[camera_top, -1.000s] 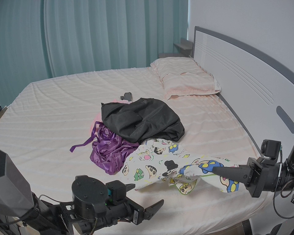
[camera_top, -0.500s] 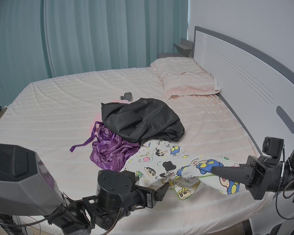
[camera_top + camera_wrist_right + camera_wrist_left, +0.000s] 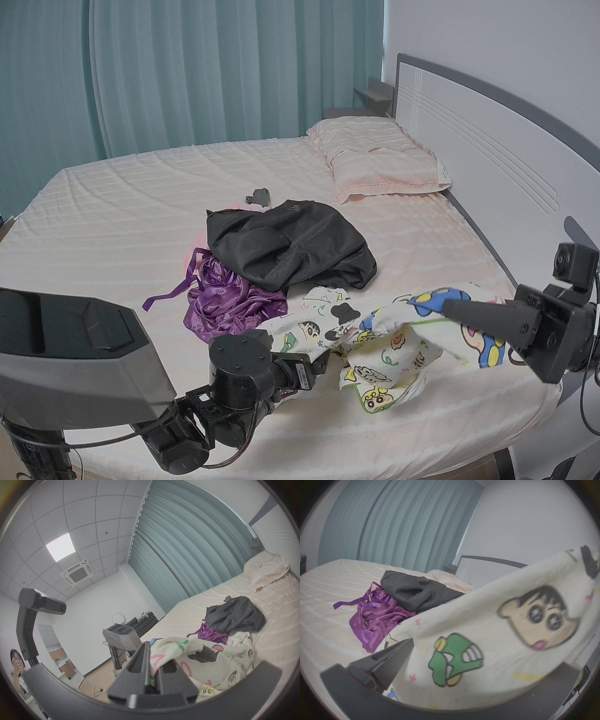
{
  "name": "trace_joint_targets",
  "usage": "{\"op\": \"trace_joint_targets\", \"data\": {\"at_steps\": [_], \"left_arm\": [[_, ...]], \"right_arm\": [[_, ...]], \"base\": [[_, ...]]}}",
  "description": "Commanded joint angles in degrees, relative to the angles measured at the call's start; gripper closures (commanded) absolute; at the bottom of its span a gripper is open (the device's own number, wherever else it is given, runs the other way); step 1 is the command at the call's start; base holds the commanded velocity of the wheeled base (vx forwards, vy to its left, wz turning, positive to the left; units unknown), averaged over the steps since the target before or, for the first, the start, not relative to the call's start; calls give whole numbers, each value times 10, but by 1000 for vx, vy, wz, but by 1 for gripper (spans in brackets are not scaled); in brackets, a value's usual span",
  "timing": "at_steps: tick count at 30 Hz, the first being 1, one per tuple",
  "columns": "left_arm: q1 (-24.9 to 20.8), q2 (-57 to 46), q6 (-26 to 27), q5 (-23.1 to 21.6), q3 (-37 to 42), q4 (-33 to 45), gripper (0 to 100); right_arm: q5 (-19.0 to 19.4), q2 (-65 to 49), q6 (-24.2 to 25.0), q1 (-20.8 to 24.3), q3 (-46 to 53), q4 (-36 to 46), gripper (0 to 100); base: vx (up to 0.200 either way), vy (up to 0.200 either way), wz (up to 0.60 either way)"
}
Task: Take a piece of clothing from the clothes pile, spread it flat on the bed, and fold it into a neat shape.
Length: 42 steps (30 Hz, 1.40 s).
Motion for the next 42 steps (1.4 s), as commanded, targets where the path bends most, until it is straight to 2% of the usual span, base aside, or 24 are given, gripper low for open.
{"op": "trace_joint_targets", "data": {"at_steps": [1, 8, 16, 18, 23, 32, 33, 39, 42], "left_arm": [[16, 35, 0, 18, -9, -20, 0], [45, 43, 8, 19, 23, -25, 0], [85, 14, 43, 19, 66, -33, 0], [106, -28, 63, 19, 102, -40, 0], [126, -88, 96, 12, 161, -39, 0], [139, -164, 157, -46, 270, -22, 0], [139, -164, 157, -46, 270, -22, 0], [136, -162, 152, -135, 286, -21, 0], [132, -124, 150, -141, 273, -24, 0]], "right_arm": [[-2, 2, 2, -1, -28, 0, 100], [-34, 46, 3, -16, -88, -5, 100], [-35, 74, 4, -49, -125, -7, 100], [-35, 72, 4, -54, -124, -5, 100], [-35, 72, 4, -55, -107, -2, 100], [-35, 84, 8, -64, -103, -1, 100], [-35, 84, 8, -64, -103, -1, 100], [-35, 96, 20, -73, -100, -1, 100], [-34, 96, 32, -72, -92, -5, 100]], "base": [[0, 0, 0], [0, 0, 0], [0, 0, 0], [0, 0, 0], [0, 0, 0], [0, 0, 0], [0, 0, 0], [0, 0, 0], [0, 0, 0]]}}
